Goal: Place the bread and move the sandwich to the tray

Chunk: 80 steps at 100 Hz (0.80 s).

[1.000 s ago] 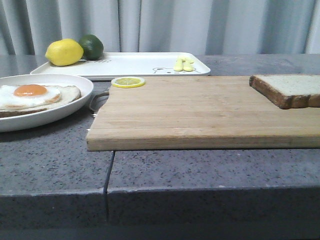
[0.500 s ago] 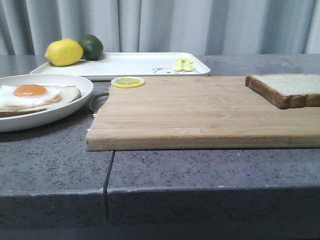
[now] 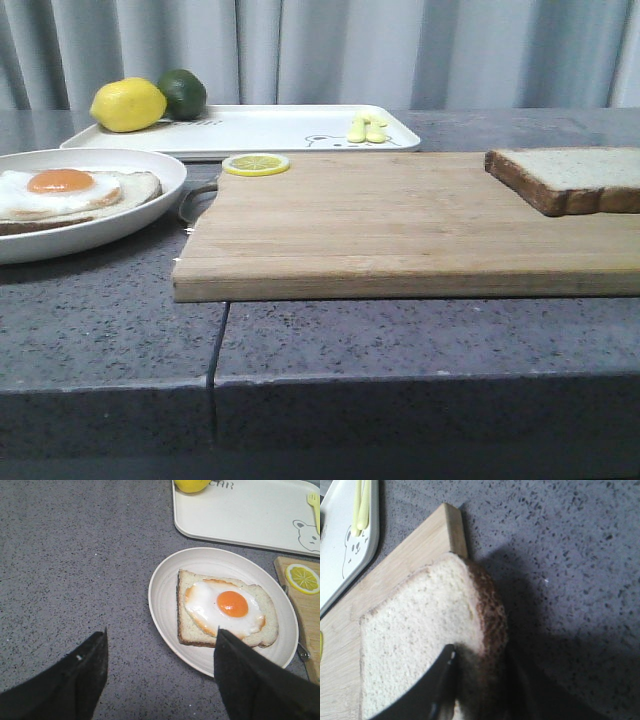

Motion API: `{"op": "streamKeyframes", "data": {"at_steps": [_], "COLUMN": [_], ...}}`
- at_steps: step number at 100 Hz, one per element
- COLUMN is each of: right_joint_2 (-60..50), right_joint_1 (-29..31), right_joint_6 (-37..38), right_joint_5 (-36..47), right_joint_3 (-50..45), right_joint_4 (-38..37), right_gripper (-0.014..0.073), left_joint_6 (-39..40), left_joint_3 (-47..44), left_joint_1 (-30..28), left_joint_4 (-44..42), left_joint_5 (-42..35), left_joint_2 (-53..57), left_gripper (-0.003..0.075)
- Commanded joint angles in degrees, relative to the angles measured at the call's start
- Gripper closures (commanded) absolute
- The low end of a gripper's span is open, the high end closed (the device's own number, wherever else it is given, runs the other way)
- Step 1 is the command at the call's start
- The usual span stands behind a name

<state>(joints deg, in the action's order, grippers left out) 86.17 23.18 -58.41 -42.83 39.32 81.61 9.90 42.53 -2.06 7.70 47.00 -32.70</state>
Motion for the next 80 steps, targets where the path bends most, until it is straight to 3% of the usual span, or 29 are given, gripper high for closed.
{"op": "streamKeyframes", "data": {"at_steps": [1,13,28,80], "right_joint_2": [-1.2,-1.2,-1.2,-13.2], "right_joint_1": [0.2,0.2,0.2,-1.3], "right_joint_6": [-0.8,-0.8,-0.8,6.5], "right_joint_5": [-2.3,-1.8,-1.9,-11.4], "right_joint_3": [1.0,1.0,1.1,7.4], "right_joint_4": [1.2,1.2,1.4,5.1], "right_gripper": [0.047,0.0606,0.0704,0.0701], "left_joint_6": [-0.1,-0.1,-0.1,-0.1], "left_joint_3": [2.0,2.0,2.0,2.0], "left_joint_1": [-0.1,-0.1,-0.1,-0.1], "left_joint_4": [0.7,0.7,0.7,0.7], "left_joint_5": [-3.6,-3.6,-3.6,-3.6], "left_joint_2": [-0.5,-0.5,-0.5,-0.5], "left_gripper": [0.029,0.029,0.029,0.029]}}
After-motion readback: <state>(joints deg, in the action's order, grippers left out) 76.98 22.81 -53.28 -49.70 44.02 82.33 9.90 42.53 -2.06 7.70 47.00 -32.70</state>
